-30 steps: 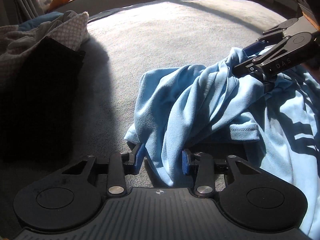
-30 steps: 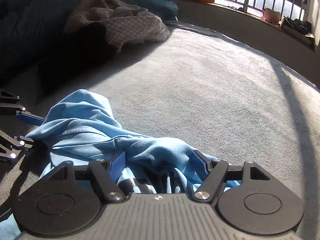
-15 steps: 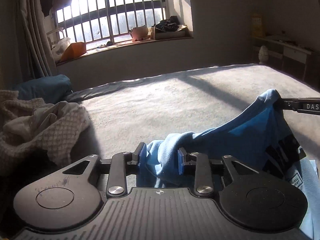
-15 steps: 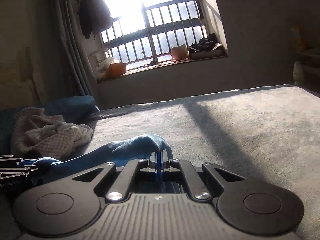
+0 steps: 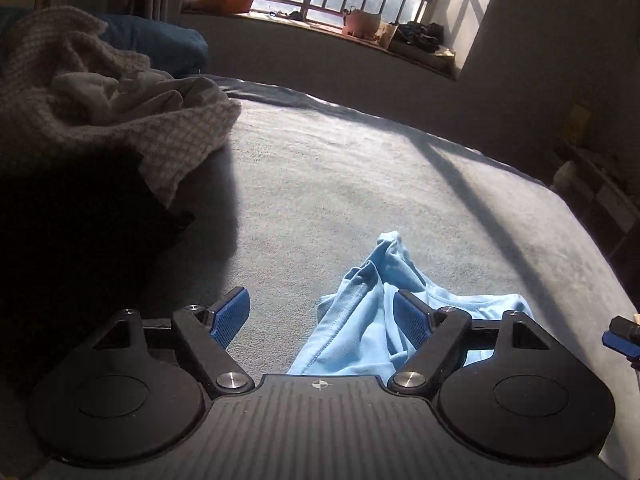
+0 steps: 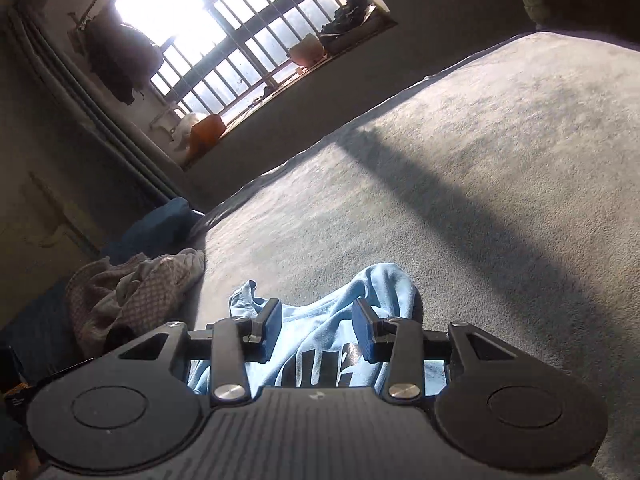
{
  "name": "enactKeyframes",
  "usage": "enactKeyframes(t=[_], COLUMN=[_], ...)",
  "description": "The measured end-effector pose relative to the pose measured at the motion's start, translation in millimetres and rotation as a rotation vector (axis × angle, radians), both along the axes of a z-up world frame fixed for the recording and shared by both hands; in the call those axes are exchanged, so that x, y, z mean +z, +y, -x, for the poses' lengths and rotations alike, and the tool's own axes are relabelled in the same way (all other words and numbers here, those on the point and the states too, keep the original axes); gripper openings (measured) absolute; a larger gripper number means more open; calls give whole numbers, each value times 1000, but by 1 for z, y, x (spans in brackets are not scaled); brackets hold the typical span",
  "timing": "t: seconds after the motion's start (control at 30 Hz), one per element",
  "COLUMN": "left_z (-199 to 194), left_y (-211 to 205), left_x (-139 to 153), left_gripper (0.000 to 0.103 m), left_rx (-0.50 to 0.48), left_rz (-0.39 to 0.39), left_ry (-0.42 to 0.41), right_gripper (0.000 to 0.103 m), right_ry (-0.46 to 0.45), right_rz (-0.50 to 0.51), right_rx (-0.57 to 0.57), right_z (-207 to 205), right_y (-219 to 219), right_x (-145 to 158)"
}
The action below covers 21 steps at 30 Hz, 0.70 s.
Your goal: Fold clothes
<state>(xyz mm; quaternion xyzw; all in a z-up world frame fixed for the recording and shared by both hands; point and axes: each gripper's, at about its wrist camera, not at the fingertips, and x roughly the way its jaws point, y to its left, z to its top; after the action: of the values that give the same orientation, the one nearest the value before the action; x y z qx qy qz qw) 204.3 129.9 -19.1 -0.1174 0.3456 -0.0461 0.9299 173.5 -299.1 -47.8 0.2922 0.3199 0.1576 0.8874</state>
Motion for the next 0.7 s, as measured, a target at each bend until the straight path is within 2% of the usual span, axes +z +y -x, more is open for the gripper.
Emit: enactKeyframes(t=[0.2, 0.3, 0.37, 0.53, 0.6, 0.7], left_z=[77, 112, 133, 180, 195, 215], left_y=[30, 38, 39, 20, 3, -15], left_x=[37, 43, 40, -6, -30, -57], left_gripper=[85, 86, 86, 85, 83, 82], left_rx=[-42, -71, -104, -252, -311, -372], left_rz=[-5, 0, 10, 58, 47, 14], left_ry=[-27, 1, 38, 195, 270, 316], right_gripper=[48, 49, 49, 49, 49, 49], right_ry=[-35, -37, -23, 53, 87, 129], right_rz=[-118, -121, -89, 38, 114, 229], right_rx=[87, 136, 167, 212, 207, 221], right_z=[68, 100, 122, 174, 189, 207], right_y=[-15, -15, -8, 10, 16, 27], right_x=[34, 43, 41, 15, 0, -19])
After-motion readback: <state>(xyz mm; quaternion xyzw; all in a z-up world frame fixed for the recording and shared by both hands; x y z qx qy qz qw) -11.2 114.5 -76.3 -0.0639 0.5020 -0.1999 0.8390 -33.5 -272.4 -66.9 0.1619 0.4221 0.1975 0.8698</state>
